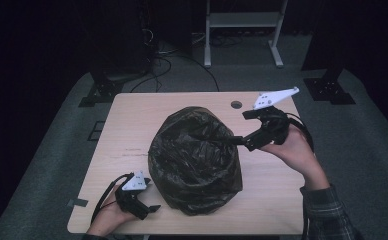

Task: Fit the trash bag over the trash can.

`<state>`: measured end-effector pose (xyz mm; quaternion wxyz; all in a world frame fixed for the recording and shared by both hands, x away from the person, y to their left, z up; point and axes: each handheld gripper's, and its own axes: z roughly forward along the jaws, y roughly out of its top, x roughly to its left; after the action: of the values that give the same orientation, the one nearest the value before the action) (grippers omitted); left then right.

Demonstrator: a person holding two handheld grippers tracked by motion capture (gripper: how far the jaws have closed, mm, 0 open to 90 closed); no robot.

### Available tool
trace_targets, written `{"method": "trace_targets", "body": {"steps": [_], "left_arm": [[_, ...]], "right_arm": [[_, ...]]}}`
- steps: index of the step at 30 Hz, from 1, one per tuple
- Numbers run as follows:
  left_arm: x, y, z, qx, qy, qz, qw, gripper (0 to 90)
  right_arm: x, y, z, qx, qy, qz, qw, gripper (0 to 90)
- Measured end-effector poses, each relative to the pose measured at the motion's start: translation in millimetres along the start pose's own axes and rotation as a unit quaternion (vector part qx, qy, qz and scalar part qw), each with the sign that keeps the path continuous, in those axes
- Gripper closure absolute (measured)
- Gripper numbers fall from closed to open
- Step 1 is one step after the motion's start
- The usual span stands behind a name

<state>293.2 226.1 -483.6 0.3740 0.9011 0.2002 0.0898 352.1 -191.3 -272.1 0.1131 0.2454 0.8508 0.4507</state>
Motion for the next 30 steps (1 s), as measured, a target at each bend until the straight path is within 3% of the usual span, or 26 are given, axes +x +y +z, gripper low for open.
{"method": "trace_targets", "body": {"steps": [10,16,24,30], "left_arm": [[0.0,0.0,0.0,0.0,0.0,0.0,1.0,0.0],[0.0,0.1,-0.1,0.001,0.0,0.0,1.0,0.0],[0.1,0.1,-0.1,0.001,0.0,0.0,1.0,0.0],[0.0,0.1,-0.1,0.0,0.0,-0.001,1.0,0.0]], "right_arm": [[-4.6,-43.3,-6.2,-0.001,-0.018,0.018,0.9997,2.3],[-1.4,-78.8,-2.3,0.002,-0.033,0.026,0.9991,1.7],[4.4,-114.7,3.8,0.005,-0.026,0.037,0.9989,1.7],[10.2,-142.3,18.1,0.019,-0.027,0.045,0.9985,0.2]]}}
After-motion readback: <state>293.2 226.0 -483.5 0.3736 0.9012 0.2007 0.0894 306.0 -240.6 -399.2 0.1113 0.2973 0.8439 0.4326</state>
